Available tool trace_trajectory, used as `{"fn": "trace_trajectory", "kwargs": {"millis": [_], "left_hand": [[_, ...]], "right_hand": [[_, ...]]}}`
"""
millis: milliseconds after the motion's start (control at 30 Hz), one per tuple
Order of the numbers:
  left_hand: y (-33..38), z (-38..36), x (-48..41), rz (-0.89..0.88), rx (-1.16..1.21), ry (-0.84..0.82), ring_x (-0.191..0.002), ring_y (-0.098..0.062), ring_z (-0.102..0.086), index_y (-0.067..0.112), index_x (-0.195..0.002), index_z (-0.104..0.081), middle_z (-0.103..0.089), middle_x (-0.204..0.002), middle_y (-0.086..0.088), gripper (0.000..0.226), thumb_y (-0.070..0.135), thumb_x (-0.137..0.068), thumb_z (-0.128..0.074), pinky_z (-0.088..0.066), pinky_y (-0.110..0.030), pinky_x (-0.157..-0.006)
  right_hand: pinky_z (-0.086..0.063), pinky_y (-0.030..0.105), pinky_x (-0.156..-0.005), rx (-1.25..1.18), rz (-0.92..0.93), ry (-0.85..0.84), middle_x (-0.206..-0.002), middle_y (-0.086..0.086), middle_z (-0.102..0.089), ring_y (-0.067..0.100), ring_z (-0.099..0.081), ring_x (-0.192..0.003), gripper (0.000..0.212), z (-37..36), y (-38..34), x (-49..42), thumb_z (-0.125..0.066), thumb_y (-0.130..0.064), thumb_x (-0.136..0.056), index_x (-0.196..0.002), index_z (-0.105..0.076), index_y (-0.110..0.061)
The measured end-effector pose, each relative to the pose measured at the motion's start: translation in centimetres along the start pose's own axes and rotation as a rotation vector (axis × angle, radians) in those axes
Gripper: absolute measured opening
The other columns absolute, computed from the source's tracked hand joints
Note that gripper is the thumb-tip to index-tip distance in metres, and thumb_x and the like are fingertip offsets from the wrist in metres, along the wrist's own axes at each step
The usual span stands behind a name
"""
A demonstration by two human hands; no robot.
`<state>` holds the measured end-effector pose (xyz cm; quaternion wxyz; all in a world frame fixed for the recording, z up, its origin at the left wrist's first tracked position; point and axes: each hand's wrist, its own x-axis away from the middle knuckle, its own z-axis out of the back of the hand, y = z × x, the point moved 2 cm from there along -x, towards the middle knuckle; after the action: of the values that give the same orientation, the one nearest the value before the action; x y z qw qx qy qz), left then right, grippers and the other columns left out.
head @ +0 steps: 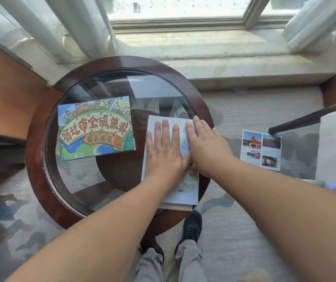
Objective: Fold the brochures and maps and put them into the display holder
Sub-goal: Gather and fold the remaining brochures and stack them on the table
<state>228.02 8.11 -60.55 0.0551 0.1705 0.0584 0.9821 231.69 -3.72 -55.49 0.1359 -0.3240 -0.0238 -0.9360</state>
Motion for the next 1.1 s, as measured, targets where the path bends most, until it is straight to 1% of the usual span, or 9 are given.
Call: {"fn": "trace_trajectory", "kwargs": {"millis": [67, 167, 333, 400, 500, 700, 900, 1000, 1100], "left_hand": [[-0.3, -0.2, 1.4, -0.047, -0.046, 0.004, -0.146, -0.029, 0.028, 0.015, -0.151, 0.02, 0.024, -0.161, -0.015, 0.082, 0.065, -0.09, 0.0, 0.018, -0.051, -0.117], [-0.4, -0.6, 3.6, -0.056, -0.032, -0.027, -0.143, -0.029, 0.034, 0.015, -0.154, 0.016, 0.027, -0.159, -0.016, 0.082, 0.063, -0.093, -0.01, 0.017, -0.053, -0.117], [-0.9, -1.5, 6.4, -0.117, -0.101, -0.115, -0.141, -0.033, 0.038, 0.019, -0.14, 0.04, 0.044, -0.149, -0.015, 0.097, 0.081, -0.079, -0.002, 0.023, -0.057, -0.113], [-1.1, -1.4, 6.5, -0.099, -0.111, -0.137, -0.139, -0.033, 0.041, 0.019, -0.135, 0.046, 0.049, -0.145, -0.014, 0.102, 0.085, -0.074, 0.0, 0.023, -0.058, -0.112], [-0.7, -1.4, 6.2, -0.088, -0.11, -0.132, -0.139, -0.032, 0.042, 0.019, -0.134, 0.049, 0.049, -0.146, -0.013, 0.102, 0.087, -0.072, 0.003, 0.022, -0.058, -0.113], [-1.9, -1.3, 6.7, -0.148, -0.108, -0.154, -0.141, -0.027, 0.038, 0.023, -0.145, 0.033, 0.045, -0.148, -0.008, 0.113, 0.093, -0.068, -0.01, 0.018, -0.055, -0.115], [-1.9, -0.8, 6.9, -0.129, -0.17, -0.282, -0.138, -0.028, 0.044, 0.026, -0.13, 0.052, 0.051, -0.145, -0.007, 0.107, 0.091, -0.075, -0.013, 0.01, -0.059, -0.117], [-1.8, 0.7, 6.4, -0.107, -0.159, -0.374, -0.142, -0.025, 0.037, 0.029, -0.14, 0.042, 0.04, -0.154, -0.004, 0.113, 0.092, -0.073, -0.025, 0.007, -0.059, -0.116], [-1.5, 3.5, 5.5, -0.098, -0.182, -0.469, -0.151, -0.024, 0.014, 0.031, -0.153, 0.016, 0.019, -0.164, -0.003, 0.105, 0.079, -0.08, -0.042, 0.0, -0.058, -0.117]], "right_hand": [[-0.005, 0.042, -0.122, 0.014, -0.001, -0.001, -0.162, 0.01, 0.02, 0.023, 0.01, -0.15, 0.119, 0.1, -0.1, 0.2, -0.076, -0.035, -0.08, -0.154, 0.015, -0.012], [-0.003, 0.043, -0.122, 0.023, -0.015, -0.002, -0.162, 0.01, 0.02, 0.022, 0.01, -0.15, 0.113, 0.4, -0.4, 0.5, -0.072, -0.031, -0.085, -0.154, 0.016, -0.013], [-0.002, 0.045, -0.122, 0.031, -0.035, -0.019, -0.161, 0.01, 0.021, 0.023, 0.012, -0.15, 0.126, 0.6, -0.6, 0.4, -0.08, -0.036, -0.077, -0.153, 0.017, -0.012], [-0.001, 0.045, -0.122, 0.028, -0.029, 0.004, -0.162, 0.009, 0.02, 0.023, 0.012, -0.15, 0.121, 0.6, -0.8, 0.8, -0.078, -0.036, -0.079, -0.154, 0.015, -0.013], [-0.001, 0.042, -0.122, 0.005, 0.061, 0.046, -0.162, 0.006, 0.018, 0.021, 0.012, -0.15, 0.106, -1.0, -1.3, 2.1, -0.068, -0.031, -0.086, -0.155, 0.011, -0.013], [-0.002, 0.039, -0.122, -0.072, 0.095, 0.025, -0.161, -0.001, 0.023, 0.016, 0.014, -0.149, 0.116, -2.9, -1.3, 3.1, -0.073, -0.039, -0.082, -0.154, 0.015, -0.019], [-0.001, 0.043, -0.122, -0.058, 0.11, 0.027, -0.162, -0.001, 0.02, 0.016, 0.012, -0.15, 0.119, -2.8, -0.9, 3.4, -0.075, -0.045, -0.079, -0.155, 0.013, -0.02], [-0.001, 0.041, -0.122, -0.113, 0.075, 0.055, -0.164, 0.004, 0.013, 0.018, 0.007, -0.15, 0.096, -2.2, -1.8, 4.6, -0.062, -0.034, -0.092, -0.156, 0.007, -0.017], [-0.006, 0.04, -0.122, -0.267, 0.036, 0.047, -0.164, 0.006, 0.004, 0.022, 0.001, -0.151, 0.095, -3.0, -1.2, 8.1, -0.065, -0.037, -0.09, -0.156, 0.0, -0.015]]}}
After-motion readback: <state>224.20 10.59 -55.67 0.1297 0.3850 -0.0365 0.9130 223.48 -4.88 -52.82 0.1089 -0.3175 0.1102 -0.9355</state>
